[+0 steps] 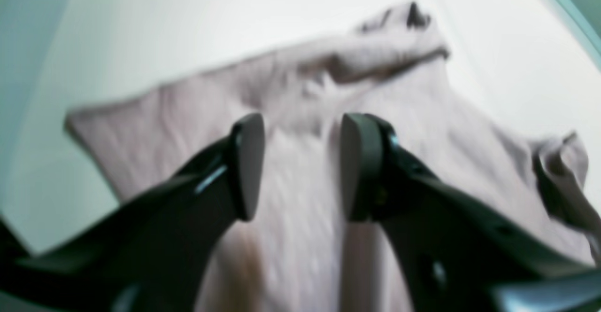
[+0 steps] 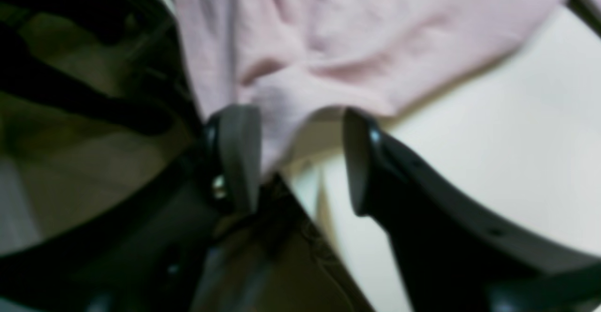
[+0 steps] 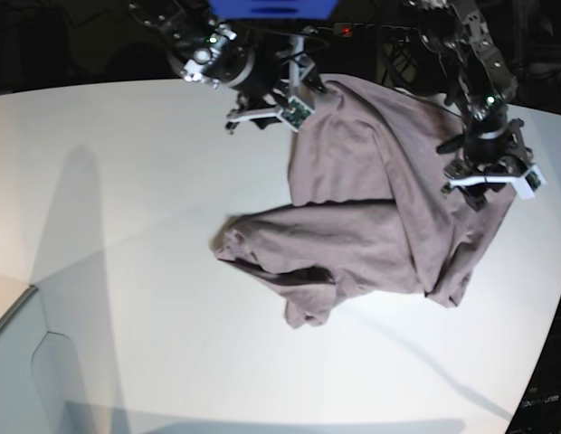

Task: Layout the t-shirt on the table in an organized manner, then fold the t-shirt properly
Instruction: 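Release and regrasp the shirt edges with both grippers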

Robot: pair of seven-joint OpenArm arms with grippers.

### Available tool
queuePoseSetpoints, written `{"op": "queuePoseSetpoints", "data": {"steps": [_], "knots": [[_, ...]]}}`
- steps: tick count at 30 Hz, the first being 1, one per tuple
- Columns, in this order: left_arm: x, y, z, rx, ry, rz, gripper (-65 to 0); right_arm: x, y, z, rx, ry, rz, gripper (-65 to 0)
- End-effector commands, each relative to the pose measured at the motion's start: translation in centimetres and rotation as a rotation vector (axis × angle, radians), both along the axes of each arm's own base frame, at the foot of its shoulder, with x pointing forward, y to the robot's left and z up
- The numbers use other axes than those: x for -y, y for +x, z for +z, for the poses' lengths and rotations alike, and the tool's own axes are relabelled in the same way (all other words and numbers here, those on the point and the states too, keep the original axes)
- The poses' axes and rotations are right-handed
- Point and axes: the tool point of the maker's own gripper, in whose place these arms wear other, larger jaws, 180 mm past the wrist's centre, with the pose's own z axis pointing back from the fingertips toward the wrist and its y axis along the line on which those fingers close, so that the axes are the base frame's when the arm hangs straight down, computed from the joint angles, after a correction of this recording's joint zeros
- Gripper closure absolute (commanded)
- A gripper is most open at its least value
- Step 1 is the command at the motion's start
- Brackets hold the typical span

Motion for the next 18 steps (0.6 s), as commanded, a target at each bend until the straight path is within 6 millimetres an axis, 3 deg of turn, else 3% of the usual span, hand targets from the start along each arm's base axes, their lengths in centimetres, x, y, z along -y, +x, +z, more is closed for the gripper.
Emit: {"op": "queuePoseSetpoints", "data": {"steps": [1, 5, 11, 16, 18], "knots": [[-0.4, 0.0, 1.1, 0.032, 0.031, -0.002, -30.1, -0.6, 0.8, 1.7, 0.046, 0.052, 0.006, -34.0], [4.1, -1.6, -2.5, -0.064, -0.023, -0.116, -30.5, 1.4, 1.6, 1.7, 0.076, 0.013, 0.007, -35.2], [8.5, -4.6, -7.6, -0.187, -0.157, -0.176, -30.3, 5.5, 4.9, 1.8, 0.109, -0.030, -0.120, -35.4], [9.9, -6.2, -11.0, -0.248, -0.280, -0.146, -30.2, 7.0, 6.7, 2.4, 0.141, -0.044, -0.163, -35.4], [10.2, -5.7, -11.5, -0.254, -0.289, -0.148, -30.0, 7.0, 7.3, 2.7, 0.156, -0.045, -0.163, -35.4]]}}
